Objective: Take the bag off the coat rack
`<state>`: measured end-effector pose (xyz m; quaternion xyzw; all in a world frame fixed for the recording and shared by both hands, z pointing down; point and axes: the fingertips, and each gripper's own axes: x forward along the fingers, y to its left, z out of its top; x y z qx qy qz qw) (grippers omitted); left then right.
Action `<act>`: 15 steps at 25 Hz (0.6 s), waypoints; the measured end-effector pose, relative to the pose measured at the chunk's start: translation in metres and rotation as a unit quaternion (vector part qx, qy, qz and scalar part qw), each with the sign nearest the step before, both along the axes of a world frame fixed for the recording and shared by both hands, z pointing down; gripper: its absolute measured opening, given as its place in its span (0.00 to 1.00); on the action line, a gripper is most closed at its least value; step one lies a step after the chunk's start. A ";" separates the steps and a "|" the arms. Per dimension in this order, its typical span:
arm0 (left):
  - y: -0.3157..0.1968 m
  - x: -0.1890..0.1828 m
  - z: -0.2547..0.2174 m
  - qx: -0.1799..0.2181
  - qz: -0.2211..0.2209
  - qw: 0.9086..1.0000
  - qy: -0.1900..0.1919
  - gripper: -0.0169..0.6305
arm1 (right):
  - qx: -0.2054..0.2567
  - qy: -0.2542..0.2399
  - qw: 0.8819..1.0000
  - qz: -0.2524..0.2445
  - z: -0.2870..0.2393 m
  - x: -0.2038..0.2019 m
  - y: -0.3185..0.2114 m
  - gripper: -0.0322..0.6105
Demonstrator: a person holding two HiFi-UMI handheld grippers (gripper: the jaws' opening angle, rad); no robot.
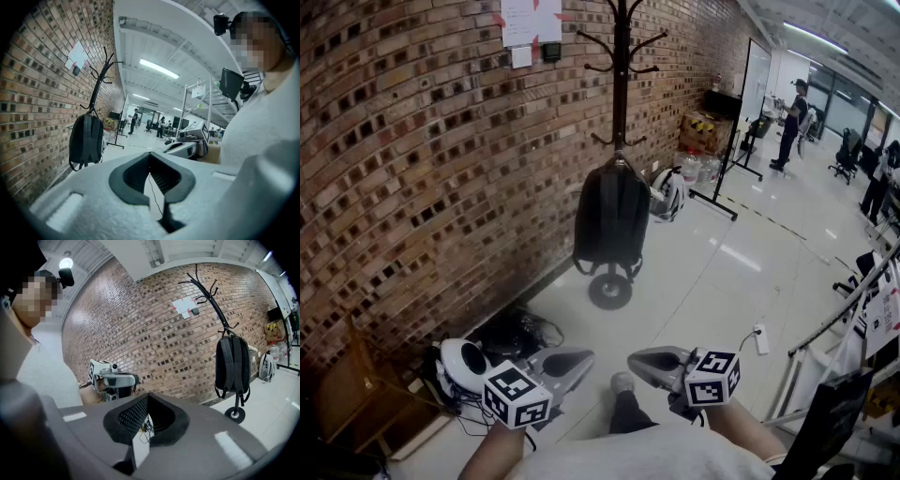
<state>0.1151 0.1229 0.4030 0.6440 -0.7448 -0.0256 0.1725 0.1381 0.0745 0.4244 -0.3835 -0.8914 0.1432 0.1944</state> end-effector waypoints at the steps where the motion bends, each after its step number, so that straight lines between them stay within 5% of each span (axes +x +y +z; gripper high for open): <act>1: -0.004 -0.005 -0.001 0.005 0.006 1.000 -0.004 0.03 | -0.003 -0.006 1.000 -0.003 -0.002 -0.006 -0.003 0.05; 9: -0.059 -0.075 0.018 -0.001 0.028 1.000 -0.010 0.03 | -0.025 -0.018 1.000 0.000 0.012 -0.087 -0.054 0.04; 15: -0.139 -0.194 0.046 -0.015 0.023 0.999 0.021 0.03 | -0.027 0.001 0.999 0.017 0.034 -0.207 -0.136 0.04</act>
